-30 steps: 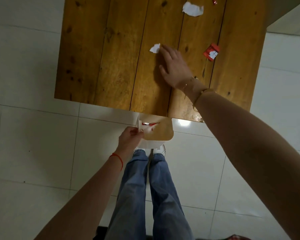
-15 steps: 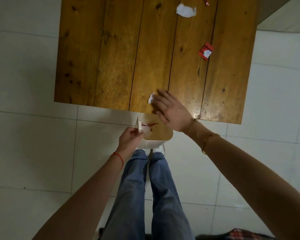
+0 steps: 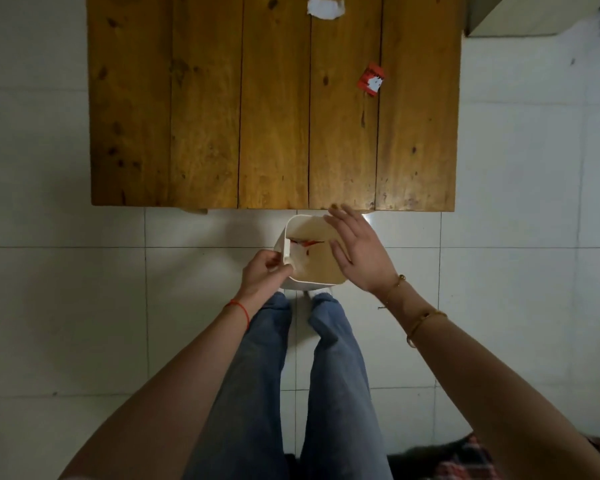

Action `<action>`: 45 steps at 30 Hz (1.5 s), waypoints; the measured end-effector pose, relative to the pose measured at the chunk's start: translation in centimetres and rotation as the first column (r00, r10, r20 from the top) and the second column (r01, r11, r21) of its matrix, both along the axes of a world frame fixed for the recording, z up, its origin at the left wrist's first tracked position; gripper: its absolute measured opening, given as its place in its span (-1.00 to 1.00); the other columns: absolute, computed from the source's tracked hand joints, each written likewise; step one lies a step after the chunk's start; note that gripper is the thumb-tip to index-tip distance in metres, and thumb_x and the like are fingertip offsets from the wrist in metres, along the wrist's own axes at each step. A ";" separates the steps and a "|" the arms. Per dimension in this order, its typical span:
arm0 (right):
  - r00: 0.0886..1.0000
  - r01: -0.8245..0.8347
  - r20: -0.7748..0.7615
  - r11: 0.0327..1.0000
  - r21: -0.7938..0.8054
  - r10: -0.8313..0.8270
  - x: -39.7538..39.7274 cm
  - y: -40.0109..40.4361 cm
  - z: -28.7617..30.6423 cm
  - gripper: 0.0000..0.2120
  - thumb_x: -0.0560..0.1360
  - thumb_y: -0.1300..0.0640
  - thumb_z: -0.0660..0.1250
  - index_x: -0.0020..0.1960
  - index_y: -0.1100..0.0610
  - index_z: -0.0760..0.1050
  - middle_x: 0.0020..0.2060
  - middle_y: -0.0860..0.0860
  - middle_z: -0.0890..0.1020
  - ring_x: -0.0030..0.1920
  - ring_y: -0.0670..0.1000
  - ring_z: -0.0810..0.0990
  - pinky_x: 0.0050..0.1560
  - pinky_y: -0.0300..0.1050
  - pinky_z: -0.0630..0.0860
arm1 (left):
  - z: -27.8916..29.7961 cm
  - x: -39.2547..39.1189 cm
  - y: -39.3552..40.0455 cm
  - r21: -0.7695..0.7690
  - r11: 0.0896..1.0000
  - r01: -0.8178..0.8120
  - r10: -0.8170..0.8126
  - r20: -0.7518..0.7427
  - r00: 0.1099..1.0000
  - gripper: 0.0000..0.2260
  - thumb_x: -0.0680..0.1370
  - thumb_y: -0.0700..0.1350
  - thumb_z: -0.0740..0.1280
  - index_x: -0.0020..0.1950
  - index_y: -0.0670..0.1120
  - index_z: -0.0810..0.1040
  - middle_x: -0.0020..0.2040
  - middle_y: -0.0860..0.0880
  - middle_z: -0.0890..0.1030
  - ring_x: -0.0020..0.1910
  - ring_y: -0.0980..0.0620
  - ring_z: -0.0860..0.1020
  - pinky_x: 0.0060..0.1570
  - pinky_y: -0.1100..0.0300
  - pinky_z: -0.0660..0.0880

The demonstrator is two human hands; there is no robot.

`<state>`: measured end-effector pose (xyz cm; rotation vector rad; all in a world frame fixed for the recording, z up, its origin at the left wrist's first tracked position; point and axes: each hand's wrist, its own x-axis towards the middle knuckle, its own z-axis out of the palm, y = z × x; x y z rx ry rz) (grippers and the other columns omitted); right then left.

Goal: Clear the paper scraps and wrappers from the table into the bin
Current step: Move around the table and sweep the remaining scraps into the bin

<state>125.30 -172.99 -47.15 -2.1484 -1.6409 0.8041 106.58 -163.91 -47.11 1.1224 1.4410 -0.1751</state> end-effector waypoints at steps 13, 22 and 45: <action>0.992 0.068 0.118 0.991 -0.119 -0.054 16.5 7.6 1.0 -0.44 0.62 0.01 0.11 0.55 0.13 0.05 0.55 0.10 0.12 0.54 0.14 0.08 0.53 0.10 0.08 | -1.3 7.0 -5.0 -0.003 0.992 -0.128 0.127 -0.060 0.990 -0.76 0.38 -0.12 0.40 0.04 0.01 0.57 -0.11 0.15 0.60 -0.12 0.21 0.54 -0.25 0.34 0.39; 0.963 -0.171 0.183 0.975 -0.145 0.196 21.9 12.8 -0.1 -0.40 0.61 0.01 0.10 0.57 0.12 -0.03 0.57 0.10 0.01 0.56 0.11 -0.05 0.55 0.08 -0.10 | -2.5 12.1 -8.4 -0.029 0.982 -0.187 0.184 -0.077 0.980 -0.73 0.41 -0.11 0.38 0.09 -0.12 0.57 -0.06 -0.03 0.63 -0.07 0.05 0.57 -0.20 0.28 0.41; 0.897 -0.437 -0.068 0.899 0.024 0.438 12.8 -7.6 -0.6 -0.63 0.53 0.19 0.23 0.33 0.19 0.46 0.30 0.11 0.53 0.29 0.14 0.48 0.41 0.01 0.31 | -0.8 13.8 -10.2 -0.041 0.970 -0.241 0.235 -0.109 0.966 -0.72 0.41 -0.11 0.39 0.10 -0.11 0.57 -0.02 -0.03 0.63 -0.08 0.04 0.57 -0.24 0.28 0.40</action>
